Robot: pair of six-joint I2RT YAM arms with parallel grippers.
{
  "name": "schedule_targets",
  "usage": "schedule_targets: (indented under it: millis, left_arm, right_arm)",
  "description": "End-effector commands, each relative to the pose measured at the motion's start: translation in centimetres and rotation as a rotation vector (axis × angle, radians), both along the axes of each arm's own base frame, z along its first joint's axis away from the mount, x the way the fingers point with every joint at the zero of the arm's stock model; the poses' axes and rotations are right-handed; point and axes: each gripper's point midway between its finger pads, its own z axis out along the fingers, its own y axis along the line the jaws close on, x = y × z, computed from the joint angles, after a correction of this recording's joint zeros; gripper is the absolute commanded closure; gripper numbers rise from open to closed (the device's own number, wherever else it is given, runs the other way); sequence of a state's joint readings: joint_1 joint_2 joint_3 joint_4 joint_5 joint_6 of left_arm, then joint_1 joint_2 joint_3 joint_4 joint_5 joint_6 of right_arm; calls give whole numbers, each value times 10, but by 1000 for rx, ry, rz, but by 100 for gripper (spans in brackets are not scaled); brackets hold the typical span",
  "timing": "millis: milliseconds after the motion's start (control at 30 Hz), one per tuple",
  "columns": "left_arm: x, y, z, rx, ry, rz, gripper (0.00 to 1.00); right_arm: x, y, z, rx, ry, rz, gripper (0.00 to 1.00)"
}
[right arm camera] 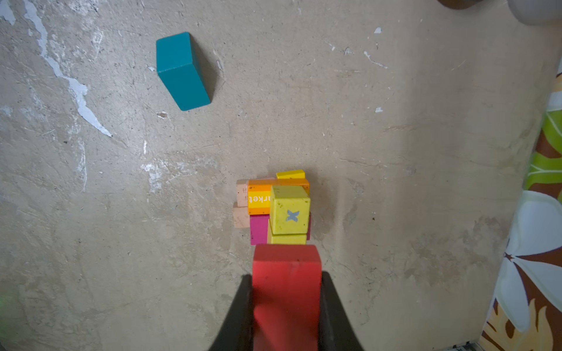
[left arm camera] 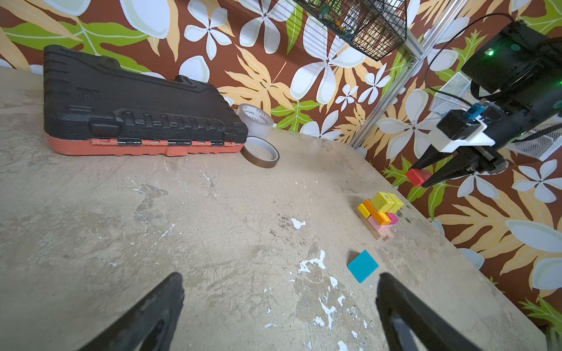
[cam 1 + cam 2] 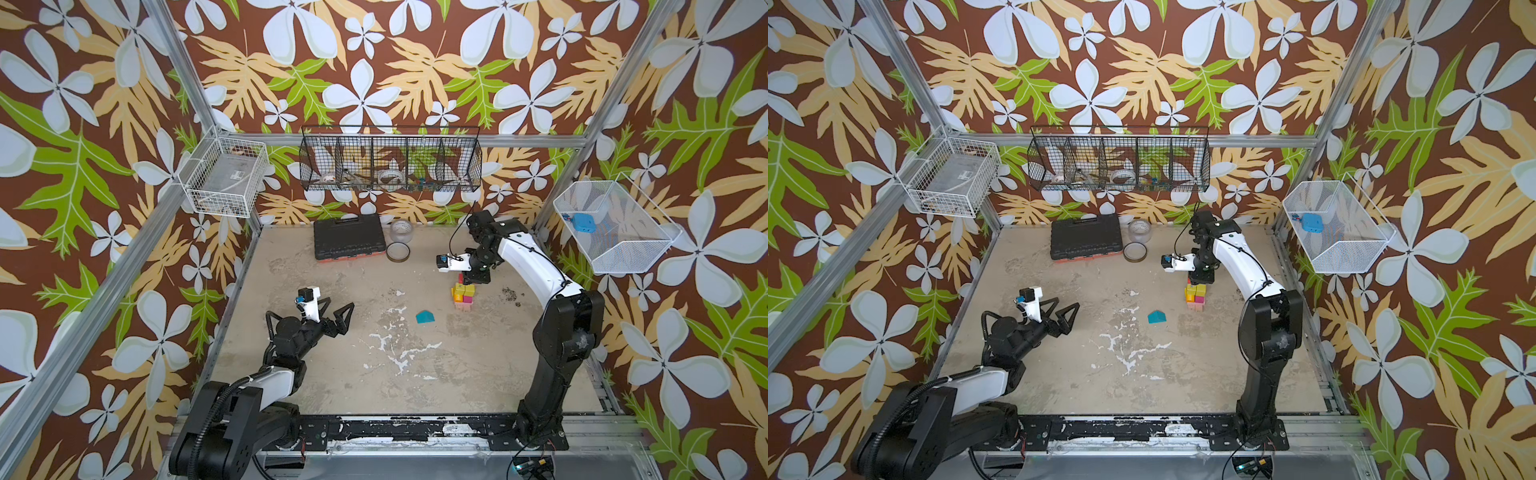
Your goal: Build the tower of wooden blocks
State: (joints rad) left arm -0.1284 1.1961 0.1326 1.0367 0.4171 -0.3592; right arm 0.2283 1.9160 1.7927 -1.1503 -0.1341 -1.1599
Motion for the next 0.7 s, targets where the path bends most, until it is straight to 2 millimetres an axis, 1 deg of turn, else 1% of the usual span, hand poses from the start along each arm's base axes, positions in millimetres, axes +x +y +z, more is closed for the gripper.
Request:
schedule_targets:
  millis: [0, 167, 333, 467, 567, 667]
  left_arm:
    - [1, -2, 11, 4, -49, -11, 0]
    - [2, -2, 11, 4, -49, -12, 0]
    - [2, -2, 11, 4, -48, -10, 0]
    - [3, -2, 11, 4, -47, -11, 0]
    - [3, -2, 10, 5, -44, -12, 0]
    - [4, -2, 11, 5, -44, -12, 0]
  right_arm:
    - [5, -3, -5, 9, 7, -22, 97]
    - [8, -4, -18, 29, 26, -27, 97]
    - [8, 5, -30, 70, 52, -15, 97]
    - [8, 8, -36, 88, 66, -8, 95]
    - [8, 7, -38, 77, 63, -9, 91]
    - [8, 5, -39, 72, 60, -12, 90]
